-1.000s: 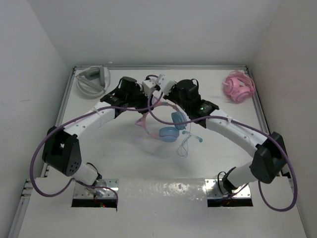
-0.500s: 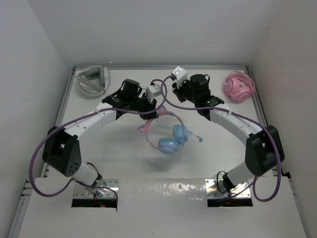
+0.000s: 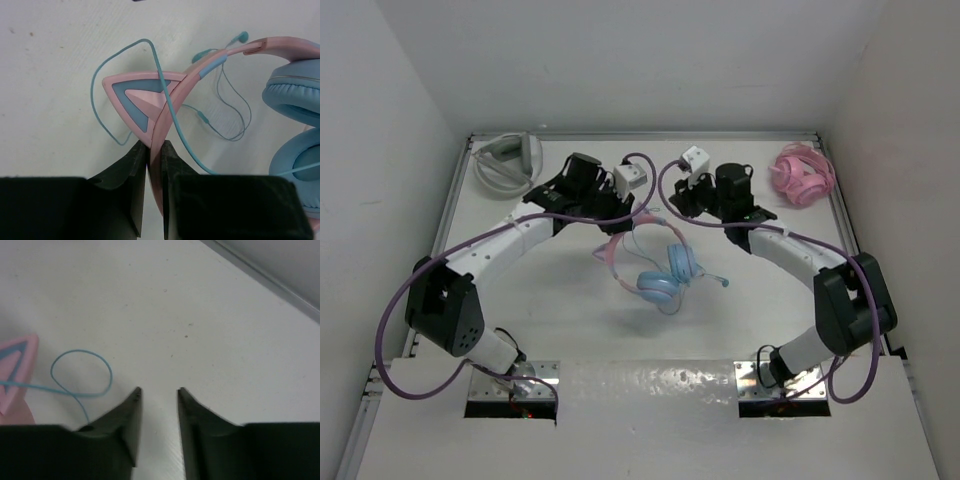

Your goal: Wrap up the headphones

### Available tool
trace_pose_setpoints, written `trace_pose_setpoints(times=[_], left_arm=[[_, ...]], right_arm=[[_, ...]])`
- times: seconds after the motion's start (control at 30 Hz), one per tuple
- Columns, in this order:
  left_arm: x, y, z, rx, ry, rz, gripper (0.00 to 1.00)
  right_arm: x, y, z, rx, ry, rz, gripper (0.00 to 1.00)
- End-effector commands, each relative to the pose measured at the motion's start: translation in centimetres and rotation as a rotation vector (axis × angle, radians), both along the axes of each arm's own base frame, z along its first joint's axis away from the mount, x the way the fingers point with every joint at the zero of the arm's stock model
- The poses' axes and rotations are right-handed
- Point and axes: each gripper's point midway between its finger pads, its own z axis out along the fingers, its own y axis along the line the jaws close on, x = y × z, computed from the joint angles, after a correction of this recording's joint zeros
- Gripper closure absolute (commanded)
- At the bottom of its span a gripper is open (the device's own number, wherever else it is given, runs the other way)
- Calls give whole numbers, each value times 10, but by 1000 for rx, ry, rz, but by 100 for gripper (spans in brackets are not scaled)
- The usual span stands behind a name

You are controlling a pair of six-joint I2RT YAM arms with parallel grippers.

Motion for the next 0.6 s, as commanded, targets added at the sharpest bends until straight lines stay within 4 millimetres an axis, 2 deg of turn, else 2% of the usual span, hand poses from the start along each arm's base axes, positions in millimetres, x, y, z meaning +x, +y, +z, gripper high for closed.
trace_pose_setpoints(times=[0.0,0.03,0.1,0.13,0.2,0.27,0.3,0.33,0.37,0.4,0.43,0.47,0.5,0.57], left_arm=[[13,2,64,-57,-146,31,100],[14,3,72,-59,-149,42,100],[16,5,82,-66,-148,67,100],[18,6,92,-71,-156,77,100],[21,8,100,-72,-155,102,100],[27,11,117,-80,-167,137,100],[31,12,134,-97,-197,150,100],[32,13,140,-95,-196,166,100],[37,16,145,-87,-210,192,100],[40,17,164,-106,-243,206,100],[41,20,169,-105,-243,222,100],[44,21,172,-103,-246,236,100],[45,20,185,-119,-267,241,100],[46,20,190,-125,-262,248,100]], right_arm=[[5,-13,32,208,-51,2,60],[7,-26,26,283,-66,-20,45],[1,-28,17,332,-83,22,33],[-4,-28,2,325,-91,38,29],[-12,-22,-11,336,-59,83,25],[-18,-19,-24,370,-24,90,24],[-27,-17,-33,385,-2,107,24],[-29,-12,-22,439,-31,125,23],[-33,-9,-27,461,-12,137,23],[-39,-4,-24,486,-28,164,23],[-42,0,-25,508,-8,166,23],[-42,2,-32,514,11,155,23],[-45,10,-35,515,19,161,23],[-41,16,-48,484,23,147,22]])
